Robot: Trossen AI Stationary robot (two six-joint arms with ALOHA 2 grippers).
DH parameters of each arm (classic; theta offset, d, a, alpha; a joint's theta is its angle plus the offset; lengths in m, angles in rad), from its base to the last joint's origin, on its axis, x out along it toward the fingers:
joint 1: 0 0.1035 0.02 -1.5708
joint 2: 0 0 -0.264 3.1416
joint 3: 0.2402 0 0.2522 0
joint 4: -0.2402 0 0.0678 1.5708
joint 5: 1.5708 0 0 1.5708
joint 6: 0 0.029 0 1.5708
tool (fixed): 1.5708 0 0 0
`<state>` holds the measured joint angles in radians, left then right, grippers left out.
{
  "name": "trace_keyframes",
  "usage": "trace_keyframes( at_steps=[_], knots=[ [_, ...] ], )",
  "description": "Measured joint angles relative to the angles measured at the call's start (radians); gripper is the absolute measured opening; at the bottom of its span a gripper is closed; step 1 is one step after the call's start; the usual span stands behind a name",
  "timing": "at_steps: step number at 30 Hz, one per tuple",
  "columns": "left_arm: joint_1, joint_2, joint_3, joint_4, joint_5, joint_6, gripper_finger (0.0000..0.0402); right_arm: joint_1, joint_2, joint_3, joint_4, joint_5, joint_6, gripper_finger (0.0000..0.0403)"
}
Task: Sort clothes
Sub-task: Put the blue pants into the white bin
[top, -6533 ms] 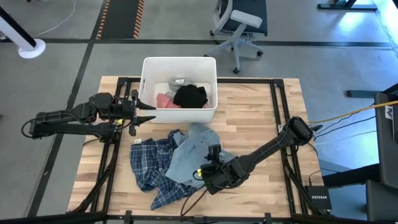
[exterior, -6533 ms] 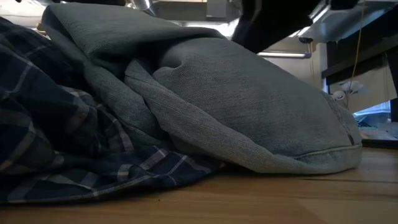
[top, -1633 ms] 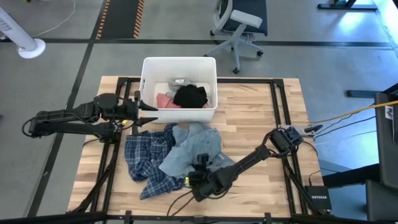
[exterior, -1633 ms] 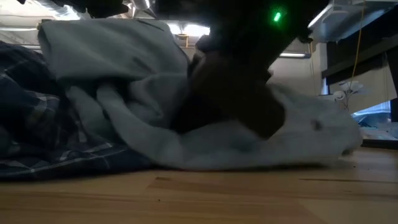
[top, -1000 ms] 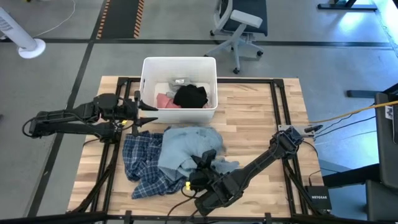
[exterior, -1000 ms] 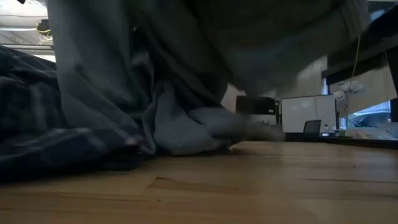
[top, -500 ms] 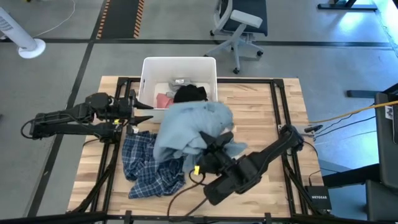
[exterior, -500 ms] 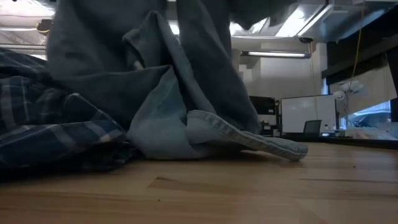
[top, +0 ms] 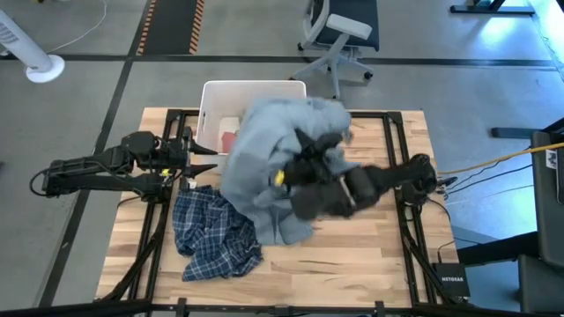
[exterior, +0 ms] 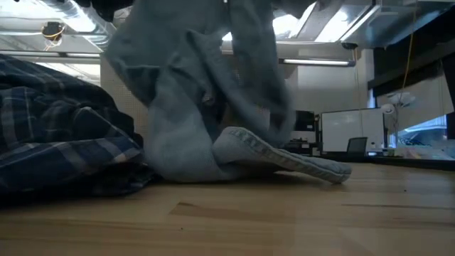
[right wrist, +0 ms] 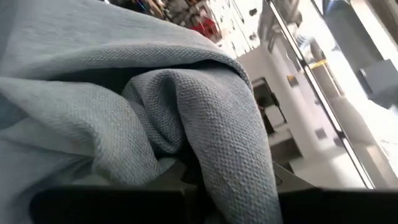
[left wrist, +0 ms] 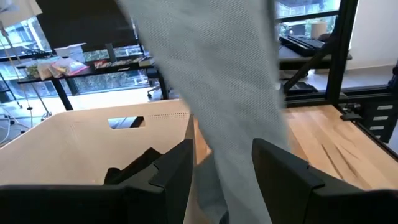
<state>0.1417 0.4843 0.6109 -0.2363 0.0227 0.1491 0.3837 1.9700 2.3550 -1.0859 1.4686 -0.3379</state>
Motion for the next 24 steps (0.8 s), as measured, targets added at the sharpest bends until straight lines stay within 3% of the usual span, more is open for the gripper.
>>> trace_keyframes(
  at_steps=[5, 9, 13, 24],
  knots=[
    [0.0, 0.0, 0.0, 0.007, 0.0, -0.003, 0.0159, -0.127, -0.028, 0.0, 0.324, -0.104, -0.334, 0.0059],
    [0.0, 0.0, 0.0, 0.012, 0.0, -0.003, 0.0159, -0.241, -0.021, 0.0, 0.591, -0.323, -0.502, 0.0059],
    [0.0, 0.0, 0.0, 0.012, 0.0, -0.003, 0.0159, -0.35, -0.001, 0.0, 0.687, -0.486, -0.508, 0.006],
    [0.0, 0.001, 0.0, 0.018, 0.0, 0.008, 0.0159, -0.553, 0.137, 0.0, 0.589, -0.762, -0.302, 0.006]
  ],
)
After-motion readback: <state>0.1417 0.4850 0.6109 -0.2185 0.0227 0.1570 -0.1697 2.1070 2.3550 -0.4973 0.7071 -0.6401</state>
